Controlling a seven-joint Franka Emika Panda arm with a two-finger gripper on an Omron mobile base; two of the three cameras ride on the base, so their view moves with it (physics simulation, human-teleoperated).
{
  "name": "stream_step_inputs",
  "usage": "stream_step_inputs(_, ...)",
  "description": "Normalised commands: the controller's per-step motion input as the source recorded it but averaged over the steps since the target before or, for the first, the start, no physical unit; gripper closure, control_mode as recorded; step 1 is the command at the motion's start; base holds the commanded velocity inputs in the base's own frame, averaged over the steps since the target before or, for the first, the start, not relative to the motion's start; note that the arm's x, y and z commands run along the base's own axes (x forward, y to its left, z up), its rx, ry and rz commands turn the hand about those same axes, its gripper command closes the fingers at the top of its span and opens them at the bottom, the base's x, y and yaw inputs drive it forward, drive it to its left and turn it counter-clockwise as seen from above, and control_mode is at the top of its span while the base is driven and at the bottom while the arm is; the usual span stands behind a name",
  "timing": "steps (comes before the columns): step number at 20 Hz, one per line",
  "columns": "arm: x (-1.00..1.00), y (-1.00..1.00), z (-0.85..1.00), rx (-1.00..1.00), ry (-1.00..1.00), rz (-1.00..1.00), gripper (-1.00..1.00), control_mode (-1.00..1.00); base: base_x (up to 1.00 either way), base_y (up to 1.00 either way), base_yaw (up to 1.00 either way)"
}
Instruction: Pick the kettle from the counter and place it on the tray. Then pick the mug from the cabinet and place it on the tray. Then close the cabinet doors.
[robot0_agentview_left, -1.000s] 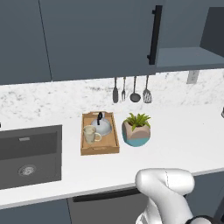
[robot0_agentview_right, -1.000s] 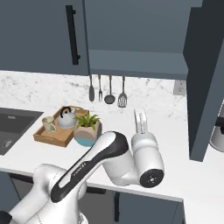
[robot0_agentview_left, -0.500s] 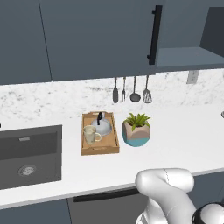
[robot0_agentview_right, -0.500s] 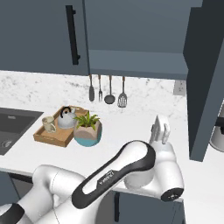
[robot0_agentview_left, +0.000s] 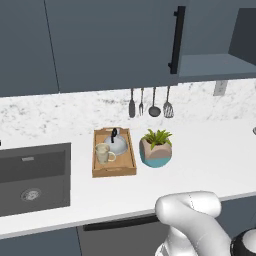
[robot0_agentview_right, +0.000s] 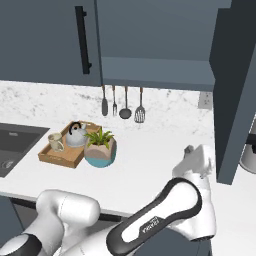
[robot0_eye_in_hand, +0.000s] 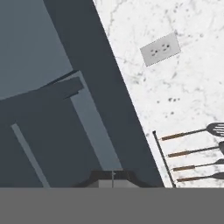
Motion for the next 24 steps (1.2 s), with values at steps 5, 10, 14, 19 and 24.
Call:
stream_step_inputs(5, 0.01, -0.26, 0.00, 0.15, -0.15, 0.00, 1.00, -1.00, 0.00, 0.00, 0.00)
stream_step_inputs(10, 0.00, -0.39, 0.00, 0.14, -0.17, 0.00, 1.00, -1.00, 0.00, 0.00, 0.00)
stream_step_inputs(14, 0.00, -0.41, 0.12, 0.11, -0.19, -0.01, 1.00, -1.00, 0.00, 0.00, 0.00)
stream_step_inputs(19, 0.00, -0.50, 0.21, 0.05, -0.18, -0.02, 1.00, -1.00, 0.00, 0.00, 0.00)
stream_step_inputs(24, 0.01, -0.39, 0.12, 0.05, -0.17, -0.01, 1.00, -1.00, 0.00, 0.00, 0.00)
